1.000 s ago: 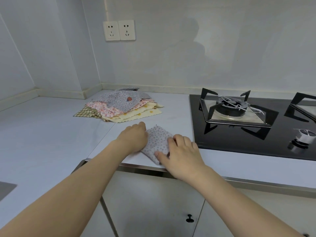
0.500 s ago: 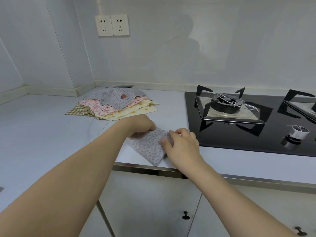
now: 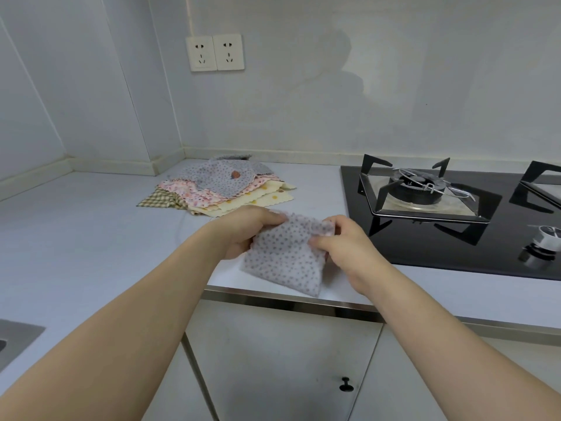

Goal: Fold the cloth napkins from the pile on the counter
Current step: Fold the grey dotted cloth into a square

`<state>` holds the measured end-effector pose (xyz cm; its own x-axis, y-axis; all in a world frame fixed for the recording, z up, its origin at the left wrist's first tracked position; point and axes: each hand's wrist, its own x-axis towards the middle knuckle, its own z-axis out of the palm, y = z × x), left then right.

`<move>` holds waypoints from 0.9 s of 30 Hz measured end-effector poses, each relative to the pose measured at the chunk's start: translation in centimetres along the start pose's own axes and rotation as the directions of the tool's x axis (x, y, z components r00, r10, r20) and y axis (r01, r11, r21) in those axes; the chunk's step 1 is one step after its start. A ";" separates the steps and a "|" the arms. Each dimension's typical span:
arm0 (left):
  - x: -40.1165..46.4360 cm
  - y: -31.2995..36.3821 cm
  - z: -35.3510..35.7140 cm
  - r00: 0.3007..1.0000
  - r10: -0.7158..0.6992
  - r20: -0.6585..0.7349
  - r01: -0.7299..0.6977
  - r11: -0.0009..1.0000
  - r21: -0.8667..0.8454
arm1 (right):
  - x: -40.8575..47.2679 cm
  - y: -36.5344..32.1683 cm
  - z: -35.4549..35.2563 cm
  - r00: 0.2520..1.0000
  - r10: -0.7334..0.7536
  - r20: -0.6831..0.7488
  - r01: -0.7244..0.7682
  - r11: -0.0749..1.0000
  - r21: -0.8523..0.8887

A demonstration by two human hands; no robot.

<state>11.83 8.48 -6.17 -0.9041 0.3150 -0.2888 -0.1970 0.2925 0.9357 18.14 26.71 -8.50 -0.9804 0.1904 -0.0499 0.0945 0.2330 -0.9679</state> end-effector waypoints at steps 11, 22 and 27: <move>-4.5 -1.2 3.1 0.918 0.330 -0.222 -0.342 0.939 -0.020 | -1.3 -1.9 0.5 0.990 0.010 -0.144 0.032 0.958 0.284; -5.9 -1.7 7.2 0.750 0.436 -0.498 -0.437 0.891 0.122 | -4.0 -2.4 0.0 0.842 -0.424 -0.334 0.277 0.870 -0.407; -6.7 -0.3 8.9 0.608 0.476 -0.636 -0.383 0.877 0.291 | -3.9 -2.1 0.1 0.844 -0.382 -0.377 0.253 0.902 -0.349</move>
<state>21.34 14.33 -6.30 -0.8844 -0.2431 0.3985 0.2834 0.3987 0.8722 21.73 25.39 -6.35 -0.7980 0.4315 0.4206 -0.1021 0.5911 -0.8001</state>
